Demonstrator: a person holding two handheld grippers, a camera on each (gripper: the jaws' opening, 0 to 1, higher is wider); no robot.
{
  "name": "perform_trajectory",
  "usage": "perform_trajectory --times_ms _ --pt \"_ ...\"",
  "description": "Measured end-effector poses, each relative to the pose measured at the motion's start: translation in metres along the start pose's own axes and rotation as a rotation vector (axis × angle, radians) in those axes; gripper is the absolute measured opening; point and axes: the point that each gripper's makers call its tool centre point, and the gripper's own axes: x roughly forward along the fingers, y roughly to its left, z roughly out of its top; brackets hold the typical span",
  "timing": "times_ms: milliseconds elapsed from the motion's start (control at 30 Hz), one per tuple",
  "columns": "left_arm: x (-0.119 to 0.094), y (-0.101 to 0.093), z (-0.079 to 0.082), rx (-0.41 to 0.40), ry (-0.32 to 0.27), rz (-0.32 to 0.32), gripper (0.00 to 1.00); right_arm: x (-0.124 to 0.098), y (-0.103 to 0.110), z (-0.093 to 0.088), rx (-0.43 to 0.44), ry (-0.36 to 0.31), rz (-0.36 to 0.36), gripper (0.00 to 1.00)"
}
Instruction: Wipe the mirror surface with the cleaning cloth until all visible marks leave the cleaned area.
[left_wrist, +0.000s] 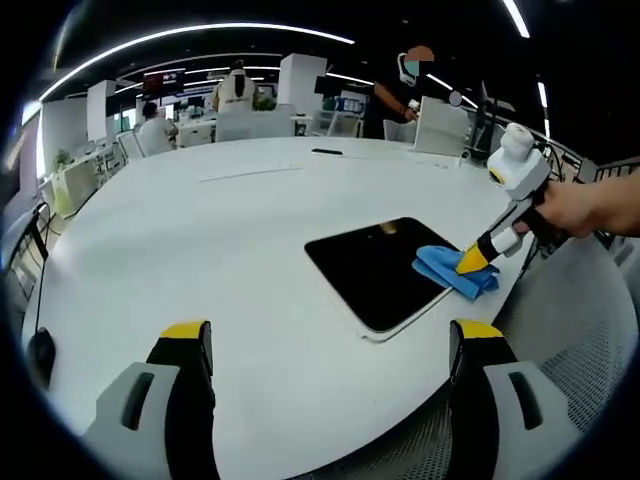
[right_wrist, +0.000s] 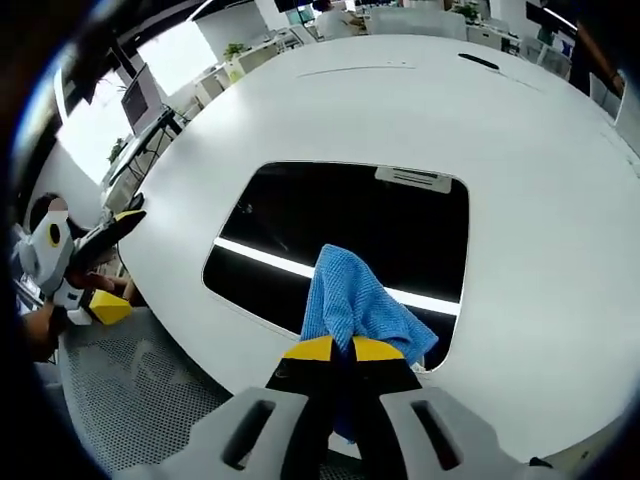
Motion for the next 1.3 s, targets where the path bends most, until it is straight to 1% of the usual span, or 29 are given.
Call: perform_trajectory --times_ms 67,333,467,733,1167,1300 --pt "0.0 0.001 0.001 -0.001 -0.005 0.003 0.98 -0.002 -0.006 -0.001 0.007 -0.005 -0.001 0.0" --pt "-0.001 0.003 0.004 -0.009 -0.019 0.013 0.98 -0.006 -0.014 -0.004 0.02 -0.009 -0.012 0.0" --pt "-0.002 0.003 0.004 -0.013 -0.02 0.018 0.98 -0.007 -0.02 -0.004 0.047 -0.011 -0.016 0.0" --pt "-0.002 0.004 0.004 -0.013 -0.018 0.022 0.98 -0.009 -0.027 -0.005 0.063 -0.008 -0.024 0.0" --pt "-0.002 0.003 0.004 -0.012 -0.016 0.017 0.98 -0.009 -0.027 -0.006 0.053 -0.002 -0.033 0.0" --pt "-0.002 0.003 0.004 -0.012 -0.017 0.017 0.98 -0.007 -0.026 -0.003 0.026 0.017 -0.044 0.0"
